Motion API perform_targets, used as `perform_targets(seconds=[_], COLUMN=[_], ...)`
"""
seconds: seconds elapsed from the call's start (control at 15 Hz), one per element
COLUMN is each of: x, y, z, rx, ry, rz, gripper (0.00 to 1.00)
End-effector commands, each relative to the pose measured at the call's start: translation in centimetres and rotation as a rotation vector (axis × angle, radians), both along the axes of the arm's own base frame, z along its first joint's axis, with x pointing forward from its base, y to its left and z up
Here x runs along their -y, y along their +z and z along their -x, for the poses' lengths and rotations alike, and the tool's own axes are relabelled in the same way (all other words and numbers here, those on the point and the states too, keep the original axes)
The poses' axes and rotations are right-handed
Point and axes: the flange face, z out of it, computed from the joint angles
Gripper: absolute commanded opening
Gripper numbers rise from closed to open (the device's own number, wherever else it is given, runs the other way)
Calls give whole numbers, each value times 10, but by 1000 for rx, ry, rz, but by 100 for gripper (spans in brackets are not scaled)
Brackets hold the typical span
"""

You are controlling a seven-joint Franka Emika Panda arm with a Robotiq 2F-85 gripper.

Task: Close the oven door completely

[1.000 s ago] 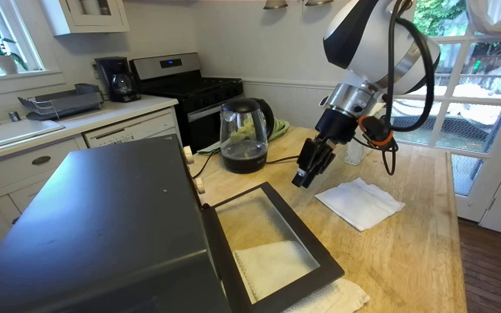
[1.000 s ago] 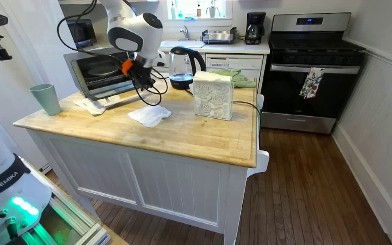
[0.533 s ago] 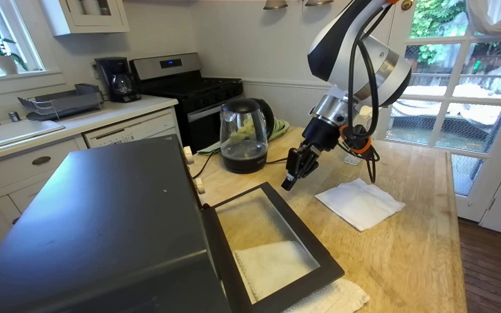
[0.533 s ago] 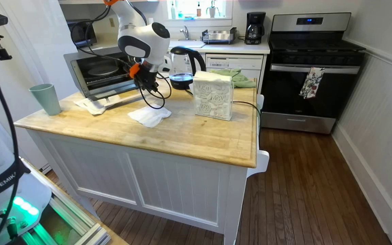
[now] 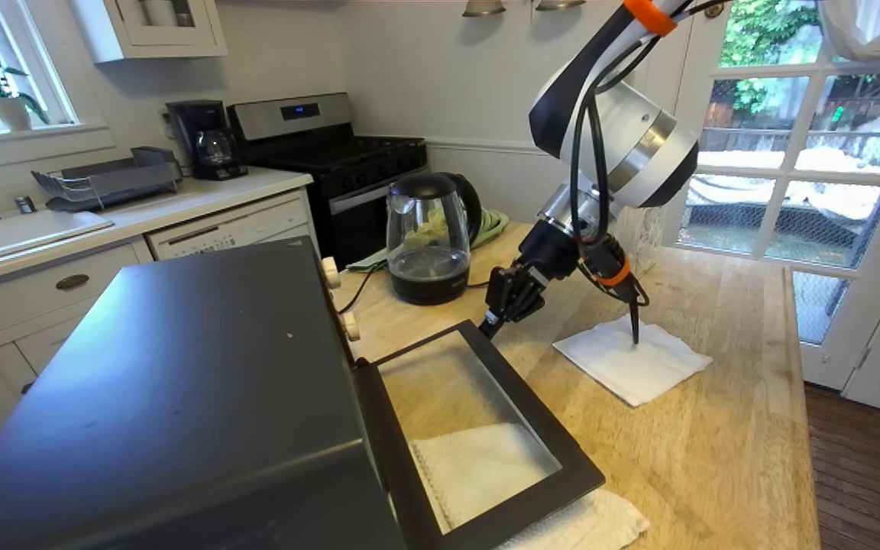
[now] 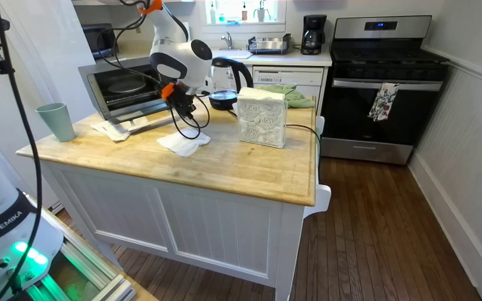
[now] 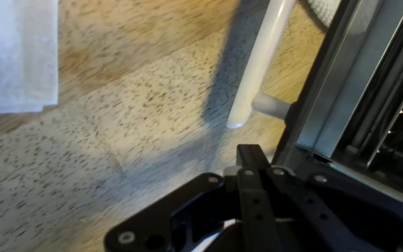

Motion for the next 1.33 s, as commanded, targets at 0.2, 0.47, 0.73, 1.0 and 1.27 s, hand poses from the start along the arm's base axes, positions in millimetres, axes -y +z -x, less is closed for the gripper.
perform_targets(seconds=[0.2, 0.47, 0.73, 1.0, 1.27], x=[-1, -6, -21, -23, -33], y=[1, 11, 25, 40, 61], z=[-6, -2, 2, 5, 9], rx=[28, 53, 104, 134, 181], ry=[-44, -30, 28, 32, 71], rz=[-118, -176, -225, -191, -198], gripper=[0, 0, 0, 0, 0])
